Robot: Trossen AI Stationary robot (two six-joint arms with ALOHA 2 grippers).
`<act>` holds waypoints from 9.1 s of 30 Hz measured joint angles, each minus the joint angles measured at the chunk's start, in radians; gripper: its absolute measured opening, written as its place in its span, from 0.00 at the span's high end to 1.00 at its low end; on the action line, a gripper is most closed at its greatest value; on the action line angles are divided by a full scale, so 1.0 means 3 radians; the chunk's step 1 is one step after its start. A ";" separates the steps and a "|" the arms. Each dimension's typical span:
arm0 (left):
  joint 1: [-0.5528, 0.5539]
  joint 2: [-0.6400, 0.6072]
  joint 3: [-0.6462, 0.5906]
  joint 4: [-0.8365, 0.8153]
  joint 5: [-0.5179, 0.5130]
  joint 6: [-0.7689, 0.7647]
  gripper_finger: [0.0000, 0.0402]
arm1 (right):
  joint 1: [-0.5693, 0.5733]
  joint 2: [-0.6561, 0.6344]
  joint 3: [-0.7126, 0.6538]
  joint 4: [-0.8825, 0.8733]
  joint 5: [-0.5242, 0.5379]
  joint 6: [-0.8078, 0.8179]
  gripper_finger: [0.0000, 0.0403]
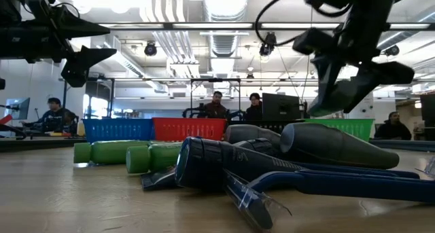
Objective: Pick & Place Travel size toiletries
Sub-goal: Put the deodorant into the green bin
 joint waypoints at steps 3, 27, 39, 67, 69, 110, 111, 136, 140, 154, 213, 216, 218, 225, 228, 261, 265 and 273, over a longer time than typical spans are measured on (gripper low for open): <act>0.0001 0.0001 0.0000 0.0000 -0.0001 0.0000 0.42 | -0.0056 0.0117 -0.0003 0.0099 0.0000 -0.0057 0.42; 0.0001 0.0001 0.0000 -0.0001 0.0001 0.0000 0.42 | 0.0438 -0.0142 0.0142 0.0062 0.0085 -0.0462 0.25; 0.0001 0.0005 0.0000 -0.0001 0.0000 0.0000 0.42 | 0.1415 0.0600 0.0323 0.0508 -0.0300 -0.2125 0.33; 0.0001 0.0006 0.0000 0.0000 0.0000 0.0000 0.42 | 0.1323 0.1639 0.1275 0.0001 -0.0049 -0.3655 0.19; 0.0001 0.0006 0.0000 -0.0001 0.0000 0.0000 0.42 | 0.1311 0.1658 0.1242 0.0113 -0.0038 -0.3665 0.18; 0.0001 0.0006 0.0000 -0.0001 0.0000 0.0000 0.42 | 0.1068 0.1765 0.0744 0.1085 -0.0247 -0.3838 0.25; 0.0001 0.0006 0.0000 0.0000 0.0000 0.0000 0.42 | 0.1068 0.1764 0.0744 0.1086 -0.0255 -0.3861 0.27; 0.0000 0.0007 0.0000 -0.0001 0.0000 0.0000 0.42 | 0.0930 0.0311 0.0739 -0.0500 0.0080 -0.1051 0.50; 0.0000 0.0007 0.0000 -0.0001 0.0000 0.0000 0.42 | 0.0417 -0.0226 0.0322 -0.0180 0.0182 -0.0283 0.50; 0.0000 0.0007 0.0000 -0.0001 0.0000 0.0000 0.42 | -0.0364 -0.0451 -0.0604 0.0976 0.0131 0.0078 0.46; 0.0001 0.0014 0.0000 0.0000 0.0000 0.0000 0.42 | 0.0599 0.2269 0.1963 0.0052 -0.0153 -0.4642 0.26; 0.0000 0.0014 0.0000 -0.0001 0.0000 0.0000 0.42 | 0.0599 0.2326 0.1948 0.0073 -0.0153 -0.4696 0.22; 0.0001 0.0014 0.0000 0.0000 0.0000 0.0024 0.42 | 0.0600 0.2345 0.1940 0.0057 -0.0156 -0.4693 0.20; 0.0001 0.0014 0.0000 0.0001 -0.0001 0.0213 0.42 | 0.0593 0.2394 0.1873 0.0066 -0.0212 -0.4581 0.22; 0.0001 0.0014 0.0000 0.0000 -0.0001 0.0214 0.42 | 0.0580 0.2393 0.1841 0.0082 -0.0344 -0.4486 0.29; 0.0001 0.0010 0.0000 0.0226 -0.0342 -0.2047 0.42 | -0.0084 -0.0237 -0.0124 -0.0143 0.0561 0.0198 0.46; 0.0003 0.0016 0.0000 0.0337 -0.0525 -0.2281 0.42 | -0.0141 -0.0230 -0.0177 0.0008 0.0553 0.0199 0.46; 0.0001 0.0096 0.0273 0.0622 -0.0282 -0.1413 0.42 | -0.0265 0.0018 -0.0181 0.0346 0.0454 -0.0046 0.38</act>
